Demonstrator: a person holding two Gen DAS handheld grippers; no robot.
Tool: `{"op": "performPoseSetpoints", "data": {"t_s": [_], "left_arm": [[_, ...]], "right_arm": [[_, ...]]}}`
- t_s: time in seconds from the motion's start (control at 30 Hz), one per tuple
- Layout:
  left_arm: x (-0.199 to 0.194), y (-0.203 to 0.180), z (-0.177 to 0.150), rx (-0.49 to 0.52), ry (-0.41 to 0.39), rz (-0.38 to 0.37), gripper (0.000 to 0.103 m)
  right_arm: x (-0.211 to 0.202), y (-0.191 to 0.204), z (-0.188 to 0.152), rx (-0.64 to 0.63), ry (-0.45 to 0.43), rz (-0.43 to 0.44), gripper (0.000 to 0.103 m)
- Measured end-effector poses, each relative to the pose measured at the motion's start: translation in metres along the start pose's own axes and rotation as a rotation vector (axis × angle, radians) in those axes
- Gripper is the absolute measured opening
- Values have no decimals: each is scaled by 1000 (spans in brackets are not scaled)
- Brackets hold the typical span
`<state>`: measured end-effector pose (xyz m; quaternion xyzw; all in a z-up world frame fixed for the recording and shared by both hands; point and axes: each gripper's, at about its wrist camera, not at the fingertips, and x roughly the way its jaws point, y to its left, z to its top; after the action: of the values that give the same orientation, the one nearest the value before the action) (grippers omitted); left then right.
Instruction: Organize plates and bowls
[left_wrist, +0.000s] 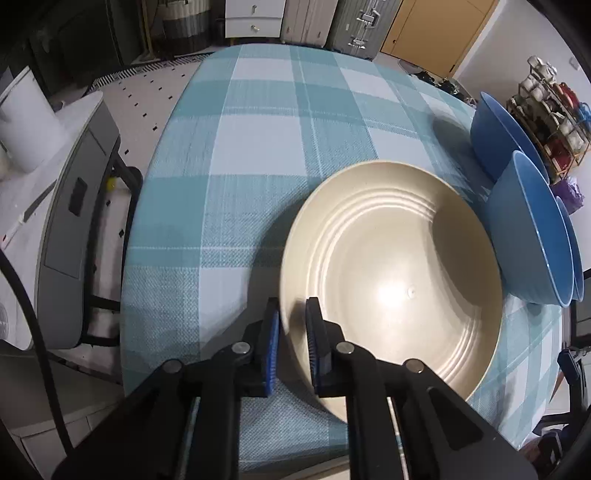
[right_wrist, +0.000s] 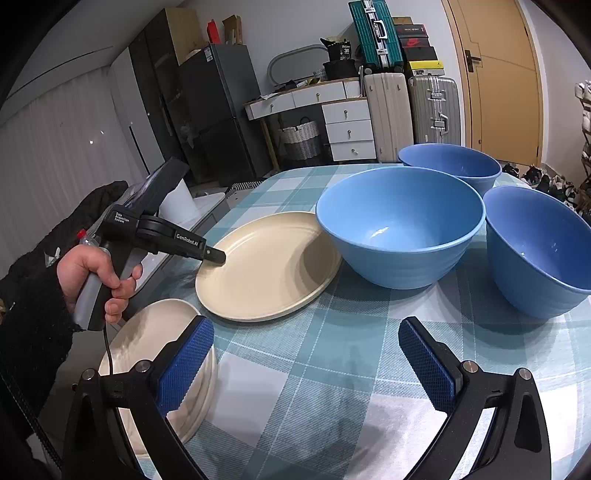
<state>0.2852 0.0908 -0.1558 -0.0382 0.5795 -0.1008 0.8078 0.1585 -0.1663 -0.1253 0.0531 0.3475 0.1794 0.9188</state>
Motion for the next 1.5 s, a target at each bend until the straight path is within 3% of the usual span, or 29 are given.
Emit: {"op": "performPoseSetpoints", "data": {"t_s": [0.43, 1.13, 1.5], "left_arm": [[-4, 3, 0, 45, -10, -5, 5], [-18, 43, -1, -3, -21, 39, 5], [-13, 50, -3, -54, 7, -47, 6]], "right_arm": [[0, 5, -3, -15, 12, 23, 102], [4, 5, 3, -12, 24, 18, 102], [9, 9, 3, -22, 32, 26, 102]]}}
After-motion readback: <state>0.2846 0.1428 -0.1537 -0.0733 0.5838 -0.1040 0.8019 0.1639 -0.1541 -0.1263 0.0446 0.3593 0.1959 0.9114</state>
